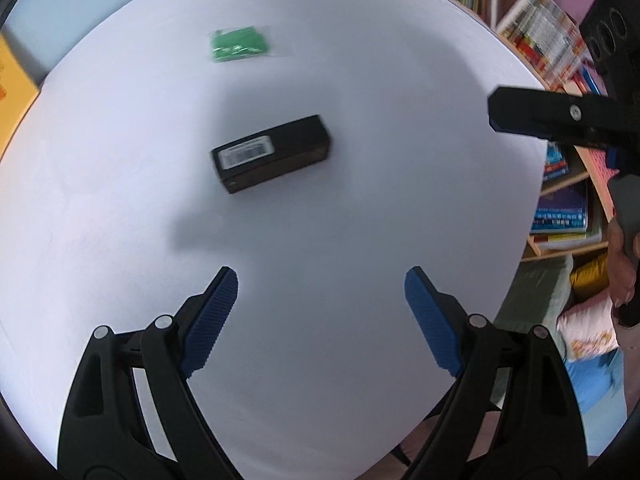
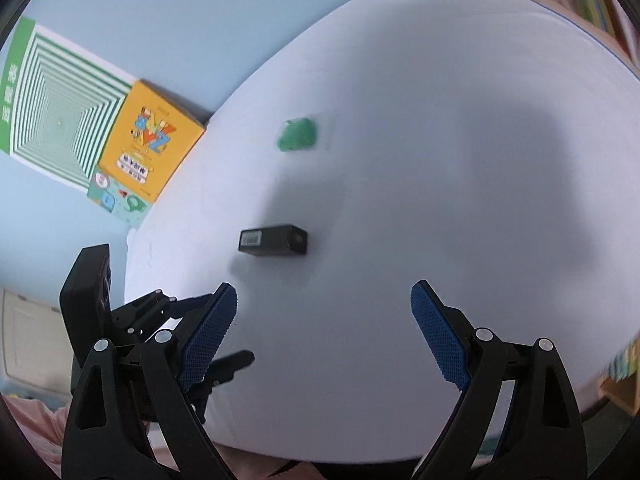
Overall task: Collect trash
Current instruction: 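Grasp the black box with the left tool while the right tool grasps the green bag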
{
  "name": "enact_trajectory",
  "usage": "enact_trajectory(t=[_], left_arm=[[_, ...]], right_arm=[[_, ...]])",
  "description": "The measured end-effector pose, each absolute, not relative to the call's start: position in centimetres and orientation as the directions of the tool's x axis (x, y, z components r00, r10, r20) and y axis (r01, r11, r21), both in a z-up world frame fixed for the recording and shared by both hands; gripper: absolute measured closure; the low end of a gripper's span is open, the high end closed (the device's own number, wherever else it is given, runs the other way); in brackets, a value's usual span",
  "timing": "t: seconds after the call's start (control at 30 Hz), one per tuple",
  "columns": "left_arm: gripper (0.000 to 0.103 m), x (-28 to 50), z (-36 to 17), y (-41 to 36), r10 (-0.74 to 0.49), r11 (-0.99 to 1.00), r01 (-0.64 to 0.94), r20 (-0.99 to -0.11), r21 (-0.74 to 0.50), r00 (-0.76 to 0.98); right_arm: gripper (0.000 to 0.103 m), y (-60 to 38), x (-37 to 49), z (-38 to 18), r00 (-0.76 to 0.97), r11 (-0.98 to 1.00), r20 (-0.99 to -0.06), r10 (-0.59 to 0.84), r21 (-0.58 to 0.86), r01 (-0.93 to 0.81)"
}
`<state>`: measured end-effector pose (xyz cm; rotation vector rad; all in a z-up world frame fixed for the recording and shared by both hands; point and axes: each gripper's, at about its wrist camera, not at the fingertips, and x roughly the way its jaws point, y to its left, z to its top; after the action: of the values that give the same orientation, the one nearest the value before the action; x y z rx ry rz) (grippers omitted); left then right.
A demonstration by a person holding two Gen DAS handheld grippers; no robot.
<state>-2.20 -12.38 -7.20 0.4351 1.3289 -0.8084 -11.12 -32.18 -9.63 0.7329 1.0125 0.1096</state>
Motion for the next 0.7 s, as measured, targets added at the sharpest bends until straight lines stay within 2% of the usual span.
enact_trajectory(t=[0.13, 0.23, 0.33, 0.5, 0.7], left_arm=[[0.020, -0.9, -7.5, -11.8, -0.274, 0.712, 0.677, -0.961, -0.186, 0.025], [0.011, 0.5, -7.9, -11.2, -0.276, 0.762, 0.615, -0.961, -0.203, 0.024], [0.011, 1.6, -8.3, -10.9, -0.269, 0.814, 0.540, -0.963, -0.214, 0.023], [0.011, 3.6, -9.1, -10.6, -0.280, 0.901, 0.351, -0.960, -0.254, 0.024], [0.011, 4.5, -9.3, -10.6, -0.253, 0.962, 0.123, -0.966, -0.246, 0.050]], right_arm=[[0.015, -32.2, -7.2, -9.6, 0.511, 0.790, -0.744, 0.431, 0.585, 0.185], [0.015, -32.5, -4.2, -9.8, 0.479, 0.817, -0.756, 0.446, 0.563, 0.129], [0.015, -32.8, -0.9, -10.4, 0.431, 0.842, -0.775, 0.463, 0.536, 0.059], [0.015, -33.3, 4.5, -11.6, 0.337, 0.863, -0.800, 0.497, 0.497, -0.095], [0.015, -33.2, 8.5, -12.4, 0.243, 0.848, -0.817, 0.523, 0.469, -0.249]])
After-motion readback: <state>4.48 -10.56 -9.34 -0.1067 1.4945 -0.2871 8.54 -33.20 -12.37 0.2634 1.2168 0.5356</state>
